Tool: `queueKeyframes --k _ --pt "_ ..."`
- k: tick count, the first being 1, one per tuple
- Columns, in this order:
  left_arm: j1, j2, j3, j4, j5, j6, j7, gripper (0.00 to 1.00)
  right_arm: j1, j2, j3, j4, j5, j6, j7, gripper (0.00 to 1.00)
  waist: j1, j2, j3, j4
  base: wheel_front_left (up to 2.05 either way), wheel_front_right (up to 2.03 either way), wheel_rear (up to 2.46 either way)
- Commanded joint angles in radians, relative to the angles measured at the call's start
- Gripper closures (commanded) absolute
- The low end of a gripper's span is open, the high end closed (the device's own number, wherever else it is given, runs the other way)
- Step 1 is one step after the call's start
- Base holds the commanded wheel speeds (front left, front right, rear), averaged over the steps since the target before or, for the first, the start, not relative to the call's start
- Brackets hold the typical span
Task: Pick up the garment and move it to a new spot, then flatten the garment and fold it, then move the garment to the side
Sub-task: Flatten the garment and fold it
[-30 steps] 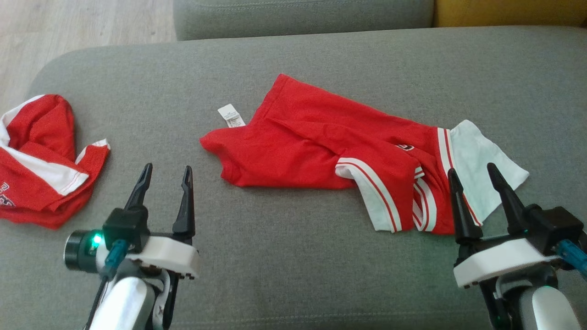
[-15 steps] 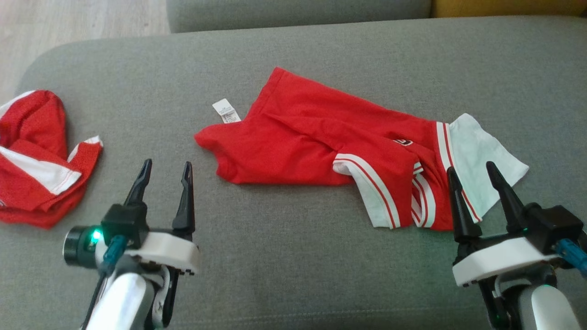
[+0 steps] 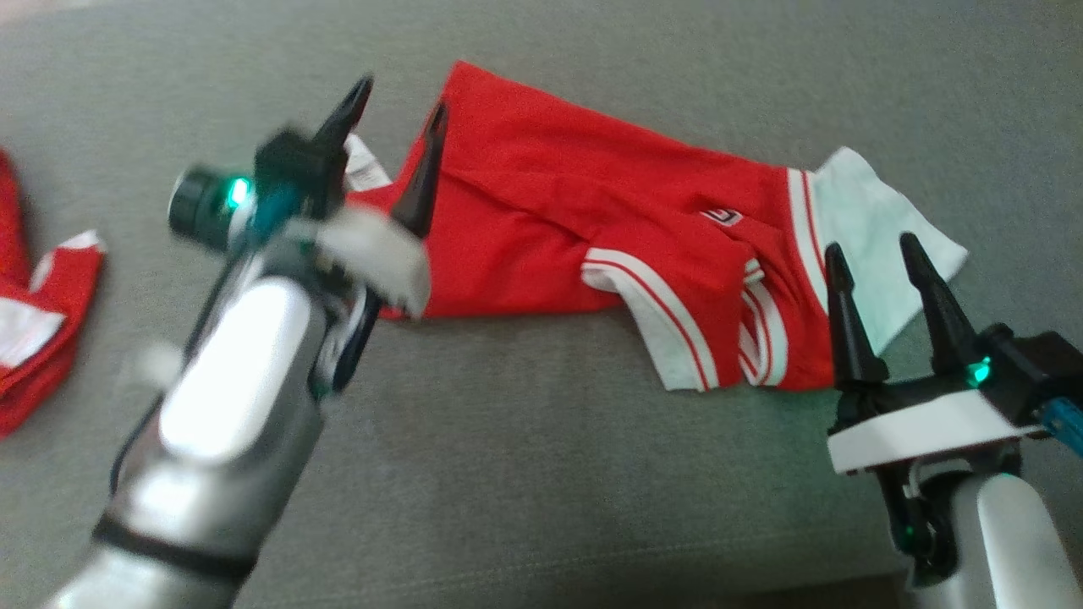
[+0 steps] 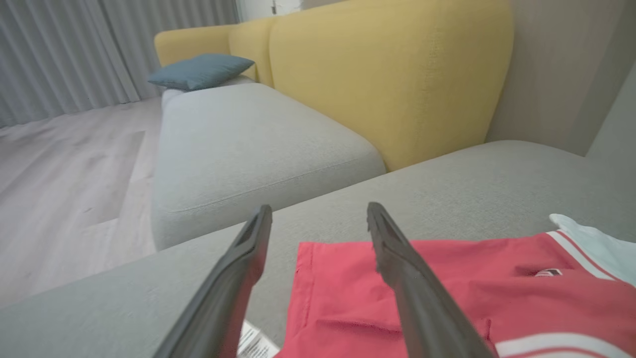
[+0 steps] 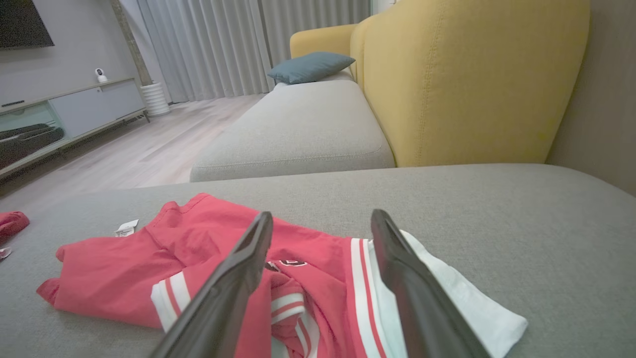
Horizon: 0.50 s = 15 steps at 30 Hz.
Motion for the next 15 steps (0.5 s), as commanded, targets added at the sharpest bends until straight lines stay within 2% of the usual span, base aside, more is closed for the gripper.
queueKeyframes --k 1,7,15 --pt "-0.063 0.012 0.032 -0.008 -0.007 -0.007 0.009 0.00 -0.029 -0.003 0.029 -0.029 0.006 0.004 -0.011 0.00 0.0000 0.0000 0.040 -0.043 0.00 0.00 0.00" --pt "-0.278 -0.030 0.018 0.294 -0.029 -0.088 0.089 0.00 -0.073 -0.003 0.069 0.006 0.033 0.004 -0.042 0.00 0.0000 0.0000 0.110 -0.133 0.00 0.00 0.00" --pt "-0.447 -0.003 0.027 0.651 -0.031 -0.120 0.115 0.00 -0.098 -0.003 0.102 0.046 0.061 0.004 -0.070 0.00 0.0000 0.0000 0.172 -0.232 0.00 0.00 0.00"
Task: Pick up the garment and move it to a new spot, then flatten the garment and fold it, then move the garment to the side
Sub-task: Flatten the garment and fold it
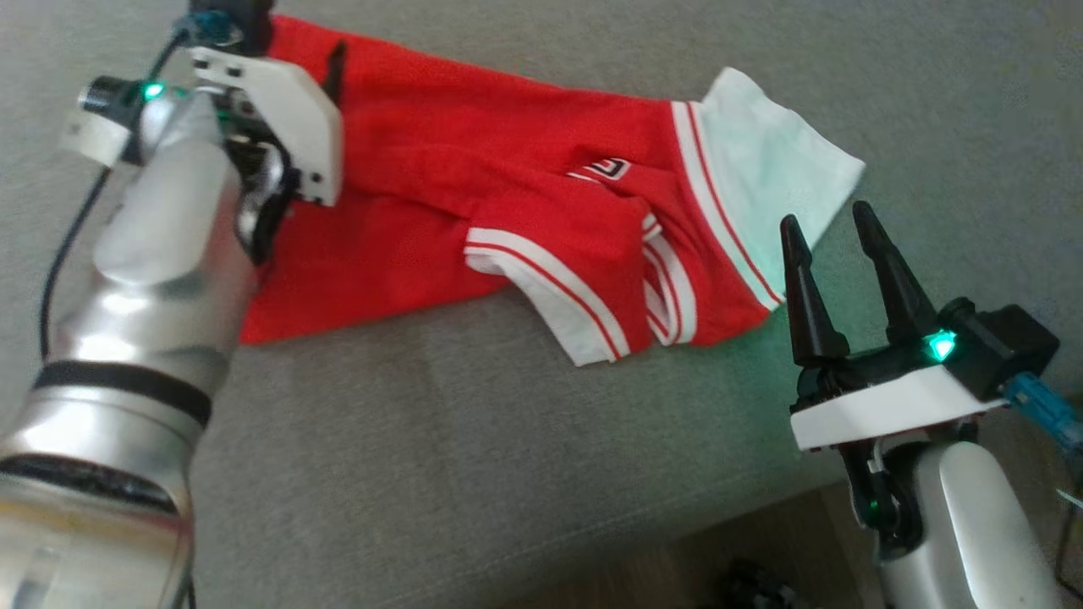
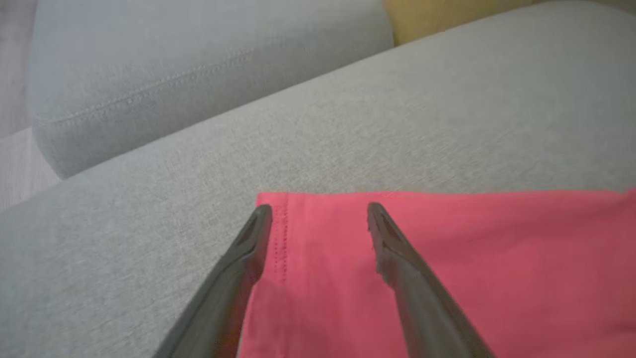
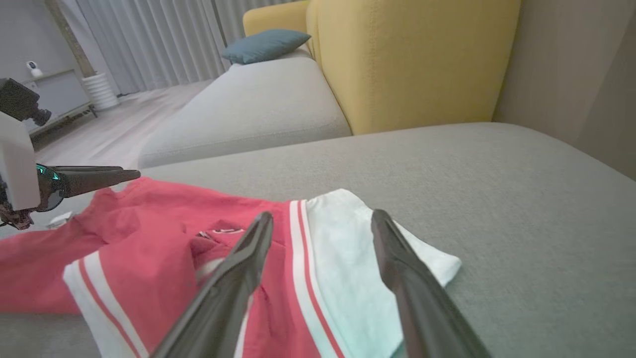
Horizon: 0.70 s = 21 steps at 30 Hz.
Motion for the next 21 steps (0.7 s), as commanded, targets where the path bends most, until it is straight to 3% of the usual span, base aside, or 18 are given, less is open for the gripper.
queueKeyframes --k 1,7,9,10,11,12,21 --pt "-0.070 0.047 0.022 0.027 0.005 0.001 0.006 0.00 -0.015 -0.003 0.022 -0.021 0.010 0.004 -0.009 0.00 -0.0001 0.0000 0.040 -0.045 0.00 0.00 0.00" --pt "-0.124 0.067 0.020 0.190 0.006 0.017 0.053 0.00 -0.022 -0.003 0.019 -0.007 0.013 0.004 -0.014 0.00 -0.0001 0.0000 0.057 -0.064 0.00 0.00 0.00" --pt "-0.133 0.062 0.020 0.227 -0.004 0.000 0.088 0.00 -0.030 -0.003 0.013 -0.002 0.010 0.004 -0.007 0.00 -0.0001 0.0000 0.058 -0.064 0.00 0.00 0.00" --pt "-0.139 0.060 0.019 0.236 -0.007 -0.008 0.094 0.18 -0.035 -0.003 0.008 0.001 0.008 0.004 -0.002 0.00 -0.0001 0.0000 0.058 -0.062 0.00 0.00 0.00" --pt "-0.143 0.059 0.014 0.243 -0.005 -0.016 0.097 0.76 -0.043 -0.003 0.003 0.005 0.007 0.004 0.005 0.00 -0.0001 0.0000 0.057 -0.060 0.00 0.00 0.00" --pt "-0.146 0.056 0.012 0.247 -0.007 -0.023 0.096 1.00 -0.051 -0.003 -0.006 0.014 0.004 0.004 0.019 0.00 -0.0001 0.0000 0.056 -0.058 0.00 0.00 0.00" --pt "-0.163 0.020 -0.002 0.256 -0.013 -0.046 -0.026 1.00 -0.178 -0.080 -0.085 0.169 0.057 0.004 0.165 0.00 -0.0001 0.0000 0.033 -0.017 0.00 0.00 0.00"
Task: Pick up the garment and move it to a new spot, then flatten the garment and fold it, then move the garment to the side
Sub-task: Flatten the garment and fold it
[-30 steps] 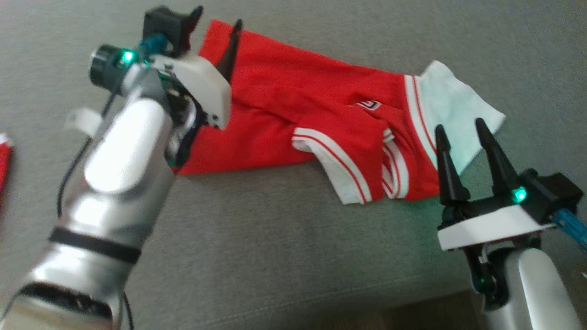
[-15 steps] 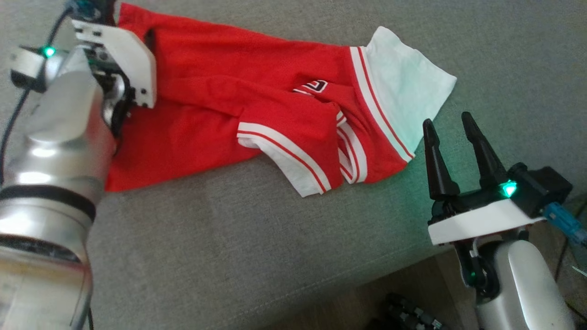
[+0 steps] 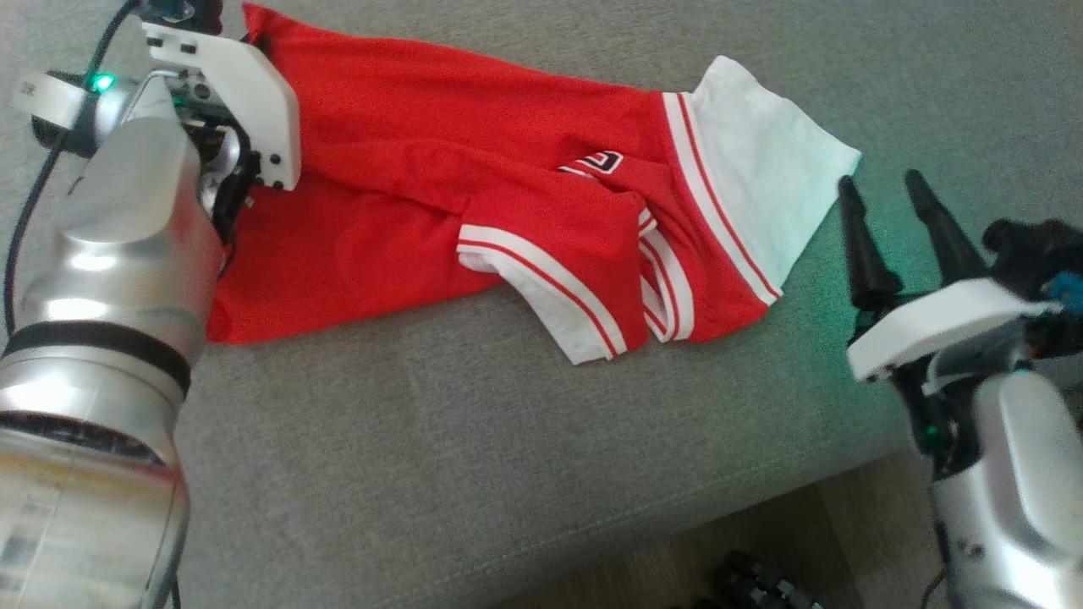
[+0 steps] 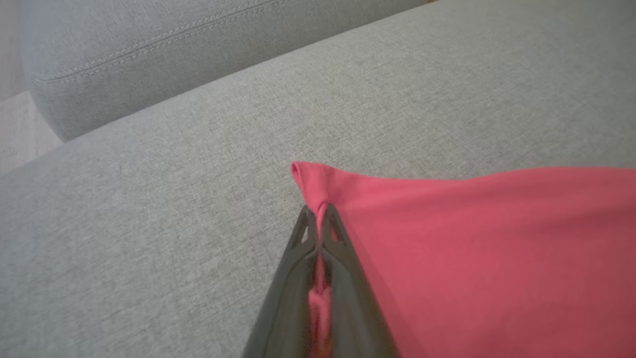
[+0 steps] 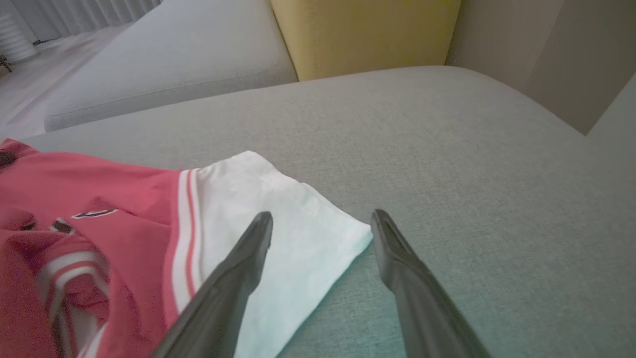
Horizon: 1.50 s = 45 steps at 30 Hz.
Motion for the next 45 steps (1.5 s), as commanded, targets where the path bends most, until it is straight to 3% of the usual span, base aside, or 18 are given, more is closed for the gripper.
queueKeyframes --k 1,7,14,15,16,22,28,32,39,45 --pt "-0.031 0.021 0.004 -0.020 -0.006 -0.005 -0.023 1.00 -0.046 -0.037 0.002 0.021 0.023 0.004 0.027 0.00 -0.0001 0.0000 0.000 0.015 0.00 0.00 0.00" --pt "-0.050 0.005 -0.006 -0.016 -0.007 -0.016 -0.072 1.00 -0.142 -0.085 -0.016 0.176 0.058 0.004 0.080 0.00 -0.0001 0.0000 0.013 0.035 0.00 0.00 0.00" --pt "-0.067 -0.011 -0.017 -0.007 -0.013 -0.029 -0.122 1.00 -0.252 -0.115 0.040 0.388 0.126 0.004 0.153 0.00 -0.0001 0.0000 0.025 0.058 0.00 0.00 0.00" --pt "-0.069 -0.014 -0.017 -0.007 -0.017 -0.030 -0.132 1.00 -0.263 -0.120 0.051 0.407 0.140 0.004 0.157 0.74 -0.0001 0.0000 0.024 0.063 0.00 0.00 0.00" --pt "-0.070 -0.015 -0.016 -0.007 -0.020 -0.032 -0.145 1.00 -0.274 -0.125 0.057 0.419 0.153 0.004 0.148 1.00 -0.0001 0.0000 0.022 0.067 0.00 0.00 0.00" --pt "-0.075 -0.008 -0.007 -0.021 -0.038 -0.039 -0.239 1.00 -0.315 -0.175 0.039 0.397 0.170 0.004 -0.023 1.00 -0.0001 0.0000 -0.026 0.091 0.00 0.00 0.00" --pt "-0.061 0.030 0.035 -0.141 -0.058 -0.011 -0.294 1.00 -0.316 -0.220 -0.008 0.180 0.121 0.004 -0.151 1.00 -0.0001 0.0000 -0.109 0.117 0.00 0.00 0.00" --pt "-0.013 0.082 0.095 -0.392 -0.054 0.032 -0.296 1.00 -0.298 -0.240 -0.058 -0.037 0.078 0.004 -0.139 1.00 -0.0001 0.0000 -0.158 0.142 0.00 0.00 0.00" --pt "0.139 0.180 0.153 -0.885 -0.030 0.111 -0.276 1.00 -0.327 -0.278 -0.133 -0.400 0.026 0.004 -0.021 1.00 -0.0001 0.0000 -0.231 0.184 0.00 0.00 0.00" --pt "0.246 0.277 0.183 -1.290 -0.014 0.197 -0.125 1.00 -0.457 -0.340 -0.157 -0.530 0.053 0.004 0.086 1.00 -0.0001 0.0000 -0.278 0.200 0.00 0.00 0.00"
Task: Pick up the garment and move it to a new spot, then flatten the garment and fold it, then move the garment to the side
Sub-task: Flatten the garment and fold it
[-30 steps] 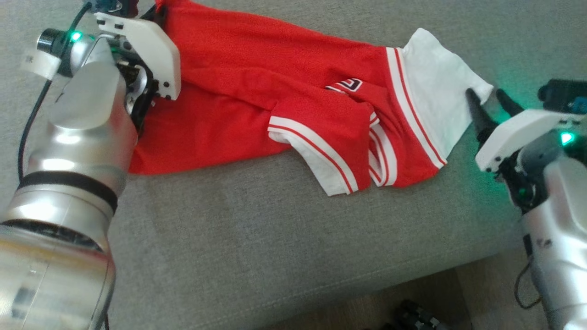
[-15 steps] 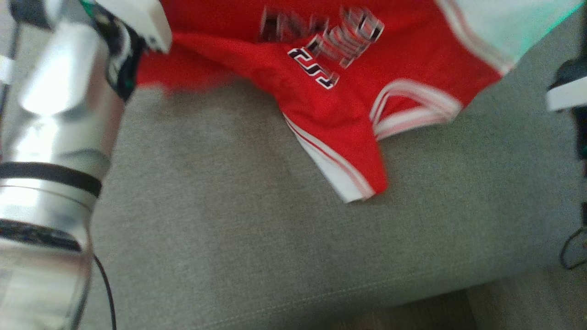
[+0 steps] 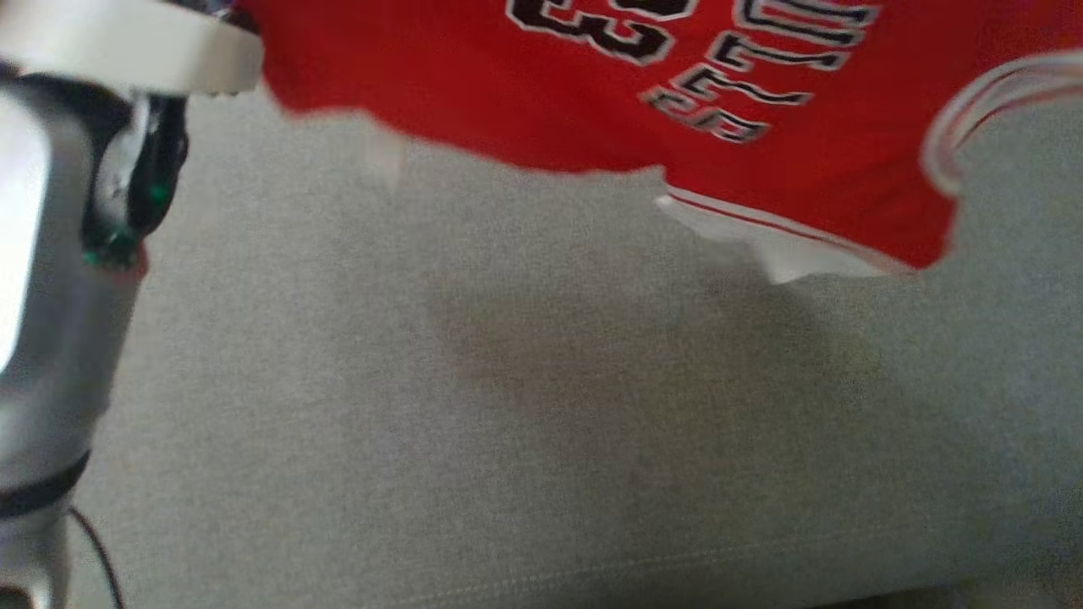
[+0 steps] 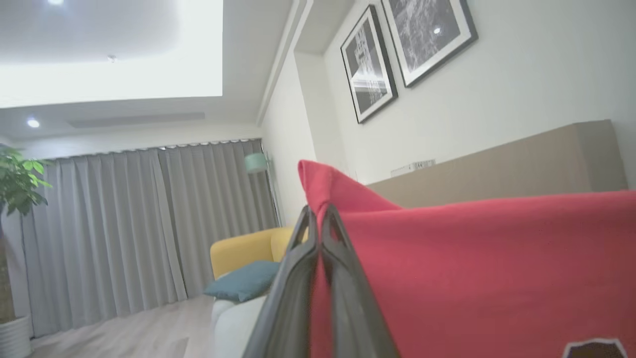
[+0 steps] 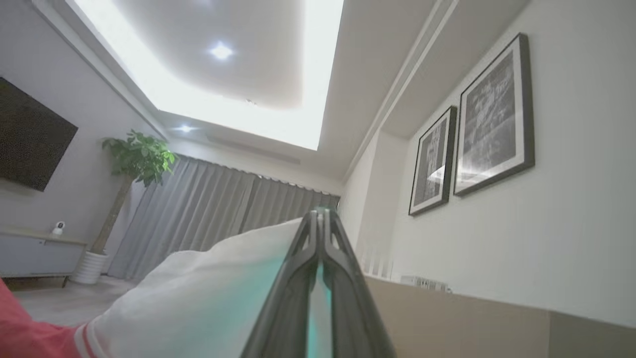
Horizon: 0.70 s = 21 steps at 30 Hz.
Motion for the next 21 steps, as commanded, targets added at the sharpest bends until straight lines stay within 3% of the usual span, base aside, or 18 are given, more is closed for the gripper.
queueKeyframes --k 1,6,11,16,21 --pt "-0.005 0.075 0.056 -0.156 0.011 0.031 0.061 1.00 -0.090 -0.043 -0.003 -0.048 0.028 0.004 0.038 1.00 0.0000 -0.0001 -0.027 0.014 0.00 0.00 0.00" --pt "0.035 0.133 0.090 -0.348 -0.003 0.065 0.178 1.00 -0.188 -0.078 -0.002 -0.033 0.089 0.004 0.093 1.00 0.0000 -0.0001 -0.044 0.024 0.00 0.00 0.00" --pt "0.049 0.158 0.104 -0.405 -0.018 0.077 0.233 1.00 -0.229 -0.092 0.020 0.049 0.135 0.004 0.128 1.00 0.0000 -0.0001 -0.041 0.032 0.00 0.00 0.00" --pt "0.053 0.141 0.102 -0.347 -0.054 0.069 0.235 1.00 -0.249 -0.088 0.058 0.179 0.164 0.004 0.134 1.00 0.0000 -0.0001 -0.013 0.037 0.00 0.00 0.00" --pt "0.018 0.088 0.090 -0.185 -0.085 0.050 0.180 1.00 -0.321 -0.071 0.157 0.353 0.194 0.004 0.101 1.00 0.0000 -0.0001 0.032 0.041 0.00 0.00 0.00"
